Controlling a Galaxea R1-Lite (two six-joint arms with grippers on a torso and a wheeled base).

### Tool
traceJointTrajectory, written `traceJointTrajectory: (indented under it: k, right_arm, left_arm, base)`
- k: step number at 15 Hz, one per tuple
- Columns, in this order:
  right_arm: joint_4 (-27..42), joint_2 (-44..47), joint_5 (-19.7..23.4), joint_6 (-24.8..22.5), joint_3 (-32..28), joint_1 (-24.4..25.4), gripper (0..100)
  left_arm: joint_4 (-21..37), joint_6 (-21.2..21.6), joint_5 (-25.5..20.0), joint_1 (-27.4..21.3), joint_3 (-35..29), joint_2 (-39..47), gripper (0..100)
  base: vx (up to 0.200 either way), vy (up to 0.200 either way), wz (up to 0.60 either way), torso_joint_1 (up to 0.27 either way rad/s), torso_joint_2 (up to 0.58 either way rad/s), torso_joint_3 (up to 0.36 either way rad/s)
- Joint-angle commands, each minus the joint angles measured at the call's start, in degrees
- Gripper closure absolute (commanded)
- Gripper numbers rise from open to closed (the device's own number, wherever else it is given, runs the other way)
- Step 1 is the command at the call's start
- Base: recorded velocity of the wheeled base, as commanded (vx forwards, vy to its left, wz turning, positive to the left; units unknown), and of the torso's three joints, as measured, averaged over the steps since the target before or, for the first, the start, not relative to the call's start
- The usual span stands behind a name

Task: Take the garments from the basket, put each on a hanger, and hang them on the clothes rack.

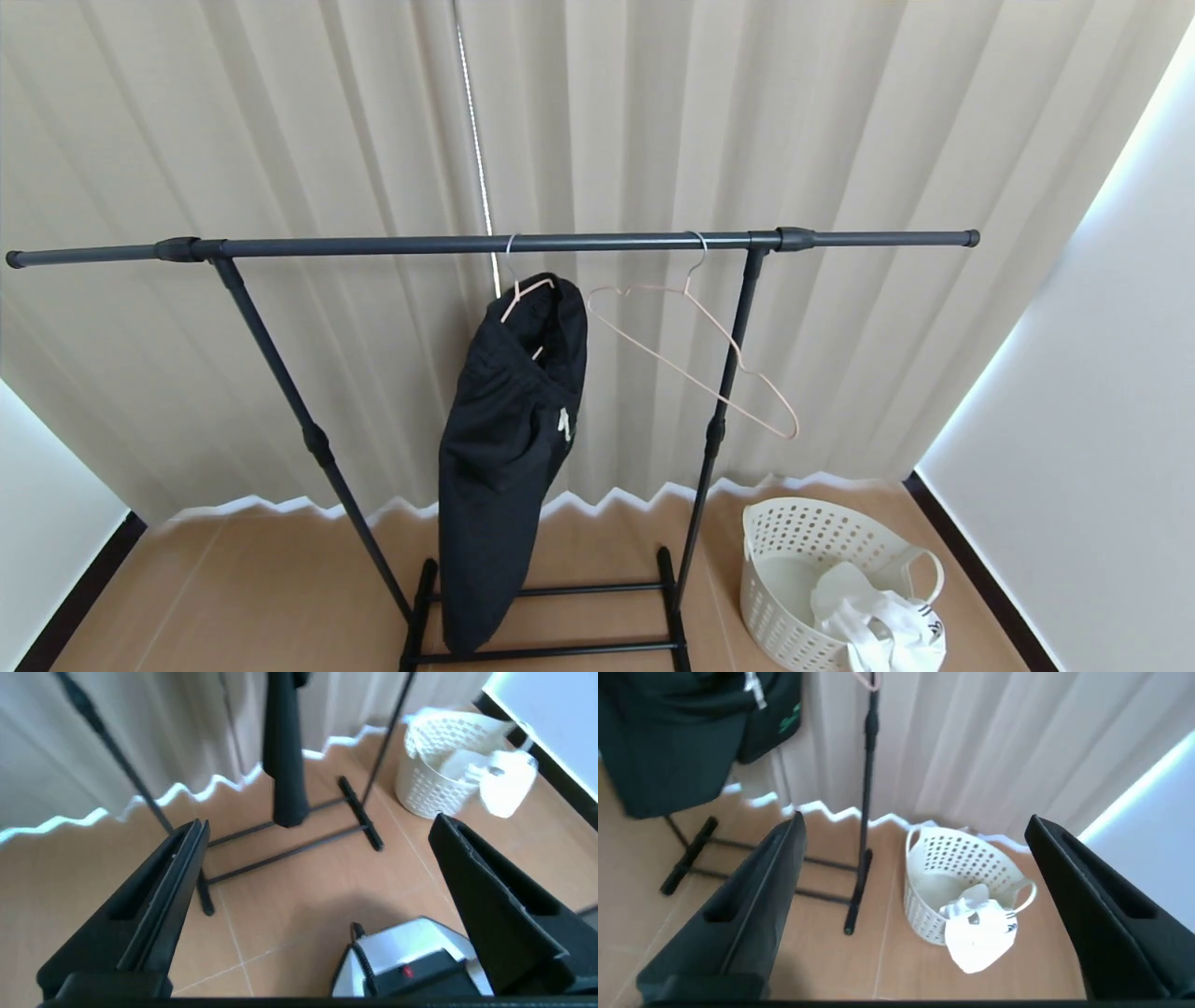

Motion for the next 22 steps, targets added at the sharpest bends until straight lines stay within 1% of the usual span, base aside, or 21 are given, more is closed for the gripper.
traceJointTrajectory:
  k: [1,2,3,4,5,7,8,9,10,11,12,13,15,19,20,21,22]
  right_arm:
    - [-0.01,-4.03,-0.12,-0.03,0.05,-4.43,0]
    - [-0.01,-4.56,-0.20,-0.03,0.05,-4.70,0]
    - [0.08,-5.61,-0.20,-0.03,0.05,-5.31,0]
    - [-0.01,-6.23,-0.20,-0.03,0.05,-6.28,0]
    - [-0.01,-6.49,-0.20,-0.03,0.05,-6.28,0]
    - [-0.36,-7.90,-0.73,0.67,0.05,-6.37,0]
    - [-0.36,-7.90,-1.17,1.02,0.05,-6.37,0]
    - [-0.27,-7.98,-1.35,0.94,0.05,-6.37,0]
    - [-0.27,-7.98,-1.26,0.85,0.05,-6.37,0]
    - [-0.27,-8.07,-1.26,0.76,0.05,-6.37,0]
    - [-0.27,-8.16,-1.17,0.76,0.05,-6.37,0]
    - [-0.45,-8.16,-1.17,0.85,0.05,-6.37,0]
    - [-0.45,-8.25,-1.26,0.94,0.05,-6.37,0]
    - [-0.53,-8.25,-1.17,1.55,0.05,-6.37,0]
    - [-0.62,-8.25,-0.73,2.69,0.05,-6.28,0]
    - [-0.53,-8.25,-0.20,2.69,0.05,-6.28,0]
    - [-0.53,-8.25,1.55,2.78,0.05,-6.28,0]
  left_arm:
    - [0.88,0.54,1.56,3.36,-0.59,-6.73,0]
    - [0.88,0.89,1.56,4.59,-0.59,-7.60,0]
    - [0.88,1.68,1.47,7.75,-0.68,-9.45,0]
    - [0.61,1.86,1.65,9.77,-0.50,-10.33,0]
    - [0.53,1.77,1.74,9.77,-0.41,-10.33,0]
    - [-0.09,-0.60,5.34,9.77,-0.24,-10.33,0]
    - [-0.18,-0.87,6.40,9.77,-0.24,-10.33,0]
    - [-0.18,-0.69,6.75,11.53,-0.24,-10.77,0]
    - [-0.18,-0.34,6.57,15.05,-0.24,-10.68,0]
    - [-0.18,0.10,6.31,17.51,-0.24,-11.30,0]
    - [0.00,-0.43,5.43,17.24,-0.33,-11.82,0]
    - [-0.09,-1.48,2.35,16.28,-0.24,-12.53,0]
    - [0.00,-2.19,-0.72,14.61,-0.41,-16.22,0]
    - [-0.18,-2.36,-0.55,14.61,-0.41,-16.31,0]
    - [-0.18,-2.27,-0.46,14.61,-0.41,-16.22,0]
    - [-0.18,-2.36,-0.37,14.61,-0.41,-16.22,0]
    - [-0.18,-2.36,-0.37,14.61,-0.41,-16.31,0]
  base:
    - [0.000,0.000,0.00,0.000,0.00,0.000]
    - [0.000,0.000,0.00,0.000,0.00,0.000]
    - [0.000,0.000,0.00,0.000,0.00,0.000]
    - [0.000,0.000,0.00,0.000,0.00,0.000]
    - [0.000,0.000,0.00,0.000,0.00,0.000]
    - [0.000,0.000,0.00,0.000,0.00,0.000]
    - [0.000,0.000,0.00,0.000,0.00,0.000]
    - [0.000,0.000,0.00,0.000,0.00,0.000]
    - [0.000,0.000,0.00,0.000,0.00,0.000]
    - [0.000,0.000,0.00,0.000,0.00,0.000]
    - [0.000,0.000,0.00,0.000,0.00,0.000]
    - [0.000,0.000,0.00,0.000,0.00,0.000]
    - [0.000,0.000,0.00,0.000,0.00,0.000]
    - [0.000,0.000,0.00,0.000,0.00,0.000]
    - [0.000,0.000,0.00,0.000,0.00,0.000]
    - [0.000,0.000,0.00,0.000,0.00,0.000]
    - [0.000,0.000,0.00,0.000,0.00,0.000]
